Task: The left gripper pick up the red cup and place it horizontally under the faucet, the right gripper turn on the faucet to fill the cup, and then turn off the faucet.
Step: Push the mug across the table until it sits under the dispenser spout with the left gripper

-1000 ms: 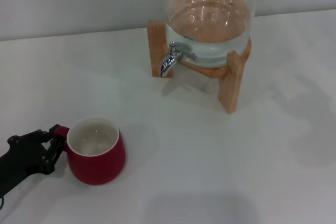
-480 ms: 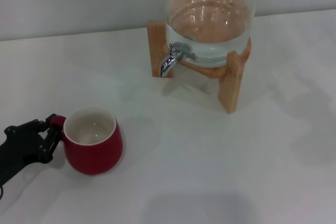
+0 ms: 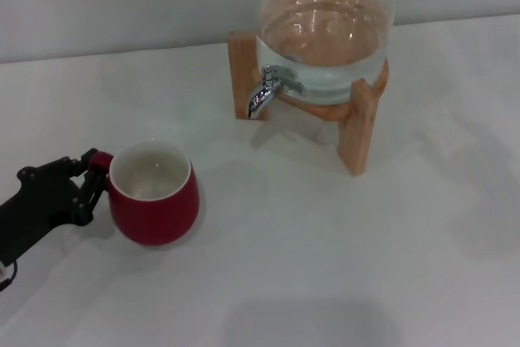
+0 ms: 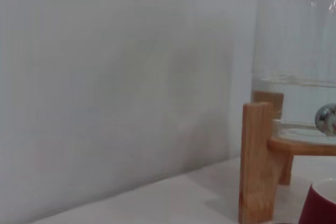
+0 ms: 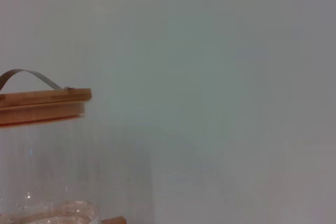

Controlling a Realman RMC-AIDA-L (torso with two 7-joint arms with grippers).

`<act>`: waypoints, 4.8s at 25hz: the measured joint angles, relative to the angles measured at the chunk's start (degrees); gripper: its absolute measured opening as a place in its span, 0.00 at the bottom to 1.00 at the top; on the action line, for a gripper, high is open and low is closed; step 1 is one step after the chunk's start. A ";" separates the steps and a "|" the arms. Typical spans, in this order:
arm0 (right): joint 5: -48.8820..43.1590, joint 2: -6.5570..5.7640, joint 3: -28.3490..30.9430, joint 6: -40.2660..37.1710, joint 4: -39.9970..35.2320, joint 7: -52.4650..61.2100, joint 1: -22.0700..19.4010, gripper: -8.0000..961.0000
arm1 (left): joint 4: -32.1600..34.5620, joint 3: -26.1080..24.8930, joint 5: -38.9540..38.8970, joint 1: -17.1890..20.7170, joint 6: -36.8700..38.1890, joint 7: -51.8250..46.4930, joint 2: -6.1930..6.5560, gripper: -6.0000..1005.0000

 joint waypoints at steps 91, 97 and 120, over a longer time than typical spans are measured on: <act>0.00 1.00 -0.15 -0.09 -0.06 -0.11 1.01 0.75 | -11.96 1.50 5.74 -23.57 24.12 -4.94 -0.15 0.14; 0.00 1.00 -0.24 -0.18 -0.07 -0.13 1.16 0.75 | -12.72 1.54 7.16 -23.91 23.59 -5.65 -0.22 0.14; 0.00 1.08 -0.09 -0.04 -0.08 -0.18 1.06 0.75 | -12.31 1.59 7.85 -23.38 24.03 -7.13 -0.31 0.13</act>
